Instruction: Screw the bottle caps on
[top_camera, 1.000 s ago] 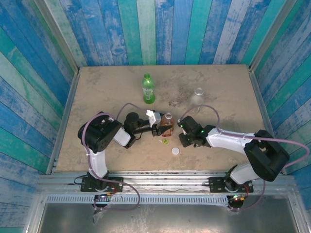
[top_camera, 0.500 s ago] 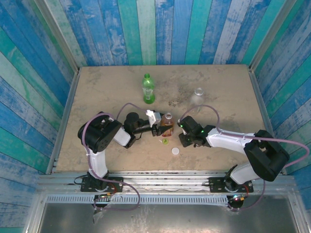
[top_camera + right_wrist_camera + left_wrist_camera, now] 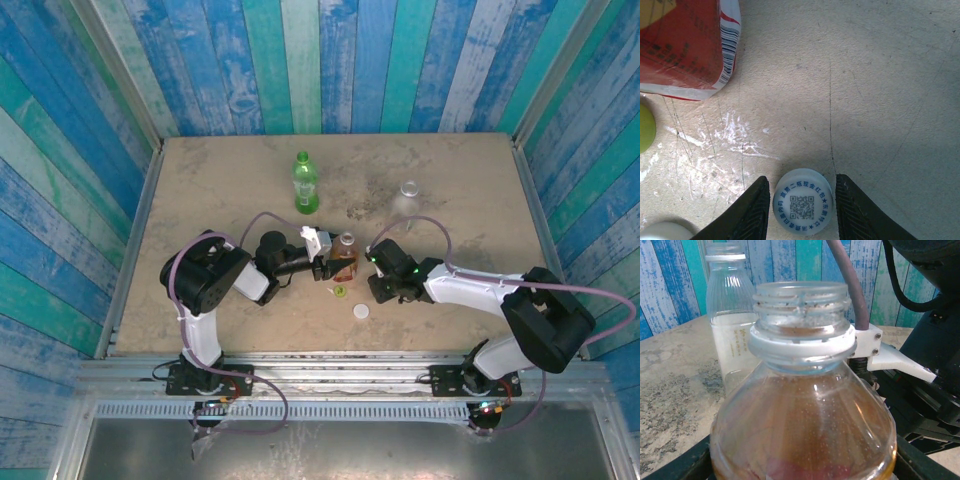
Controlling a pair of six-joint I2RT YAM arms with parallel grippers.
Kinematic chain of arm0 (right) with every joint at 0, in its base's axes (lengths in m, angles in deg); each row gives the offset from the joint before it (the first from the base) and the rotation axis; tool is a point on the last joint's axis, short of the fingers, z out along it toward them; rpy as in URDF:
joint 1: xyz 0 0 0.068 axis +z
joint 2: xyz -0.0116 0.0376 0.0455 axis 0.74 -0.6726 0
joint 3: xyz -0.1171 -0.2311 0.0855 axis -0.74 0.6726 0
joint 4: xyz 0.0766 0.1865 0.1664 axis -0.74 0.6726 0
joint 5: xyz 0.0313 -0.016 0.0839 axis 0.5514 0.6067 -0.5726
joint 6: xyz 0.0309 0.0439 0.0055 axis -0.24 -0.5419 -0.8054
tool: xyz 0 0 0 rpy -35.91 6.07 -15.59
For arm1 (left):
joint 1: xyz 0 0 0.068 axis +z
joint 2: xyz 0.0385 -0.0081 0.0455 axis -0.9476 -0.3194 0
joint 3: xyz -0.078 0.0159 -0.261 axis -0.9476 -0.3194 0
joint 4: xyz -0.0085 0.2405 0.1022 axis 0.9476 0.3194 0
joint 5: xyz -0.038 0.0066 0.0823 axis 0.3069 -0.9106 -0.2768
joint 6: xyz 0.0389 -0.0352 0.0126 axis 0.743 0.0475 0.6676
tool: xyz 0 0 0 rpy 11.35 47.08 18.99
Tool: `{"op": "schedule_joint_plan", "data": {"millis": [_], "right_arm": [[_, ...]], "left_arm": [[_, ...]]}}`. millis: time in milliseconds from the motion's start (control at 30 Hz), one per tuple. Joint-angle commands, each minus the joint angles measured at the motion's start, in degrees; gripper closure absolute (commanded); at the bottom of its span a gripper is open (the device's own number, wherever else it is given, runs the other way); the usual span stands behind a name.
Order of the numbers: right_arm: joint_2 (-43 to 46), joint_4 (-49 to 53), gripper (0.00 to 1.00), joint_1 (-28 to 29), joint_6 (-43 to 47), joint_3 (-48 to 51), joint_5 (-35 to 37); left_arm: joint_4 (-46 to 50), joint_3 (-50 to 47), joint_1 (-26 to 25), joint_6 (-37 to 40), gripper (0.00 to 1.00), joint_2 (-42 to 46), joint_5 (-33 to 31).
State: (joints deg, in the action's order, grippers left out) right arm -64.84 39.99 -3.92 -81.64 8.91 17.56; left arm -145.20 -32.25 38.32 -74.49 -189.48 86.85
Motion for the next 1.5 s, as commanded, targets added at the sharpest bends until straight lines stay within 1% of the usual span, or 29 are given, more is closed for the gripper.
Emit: {"op": "schedule_joint_plan", "data": {"millis": [0, 233, 367, 467, 533, 600, 700, 900, 1067, 1233, 1300, 1400, 1467], "right_arm": [[-0.78, -0.02, 0.61, 0.15, 0.05, 0.60, -0.11], [-1.48, -0.23, 0.61, 0.22, 0.10, 0.79, -0.43], [-1.03, -0.22, 0.65, 0.22, 0.18, 0.78, -0.55], [-0.55, -0.10, 0.65, 0.22, 0.08, 0.82, -0.55], [-0.12, -0.05, 0.64, 0.20, 0.01, 0.81, -0.68], [0.49, 0.10, 0.58, 0.22, -0.16, 0.86, -0.64], [1.38, -0.13, 0.57, 0.22, -0.47, 1.25, -0.63], [0.68, -0.40, 0.62, 0.22, -0.56, 1.62, -0.56], [-0.85, -0.53, 0.62, 0.21, -0.25, 1.35, -0.60], [-0.83, -0.14, 0.68, 0.21, -0.17, 1.22, -0.55], [-0.18, -0.12, 0.68, 0.22, -0.22, 1.24, -0.57], [0.63, 0.11, 0.62, 0.19, -0.19, 1.22, -0.55], [0.82, 0.10, 0.62, 0.22, -0.17, 1.24, -0.17]], "left_arm": [[7.28, -0.27, 0.28, 2.03, 0.41, -0.23, -1.98], [6.94, -0.48, 0.28, 1.38, 0.41, -0.07, -3.02], [7.53, -0.24, 0.45, 1.07, 0.41, -0.01, -3.12], [7.72, 0.02, 0.45, 0.99, 0.41, -0.38, -3.00], [7.82, 0.03, 0.39, 1.05, 0.41, -0.46, -2.96], [8.06, 0.12, 0.45, 1.15, 0.41, -0.37, -3.06], [8.43, 0.21, 0.45, 1.30, 0.41, -0.31, -2.98], [8.81, 0.56, 0.45, 1.16, 0.41, -0.49, -2.79], [9.03, 0.38, 0.45, 1.39, 0.41, -0.24, -2.95], [9.25, 0.64, 0.45, 1.41, 0.41, -0.38, -2.85], [9.12, 0.73, 0.39, 1.48, 0.41, -0.60, -2.79], [9.13, 0.73, 0.41, 1.48, 0.41, -0.60, -2.76], [9.46, 0.82, 0.45, 1.53, 0.41, -0.54, -2.81]]}}
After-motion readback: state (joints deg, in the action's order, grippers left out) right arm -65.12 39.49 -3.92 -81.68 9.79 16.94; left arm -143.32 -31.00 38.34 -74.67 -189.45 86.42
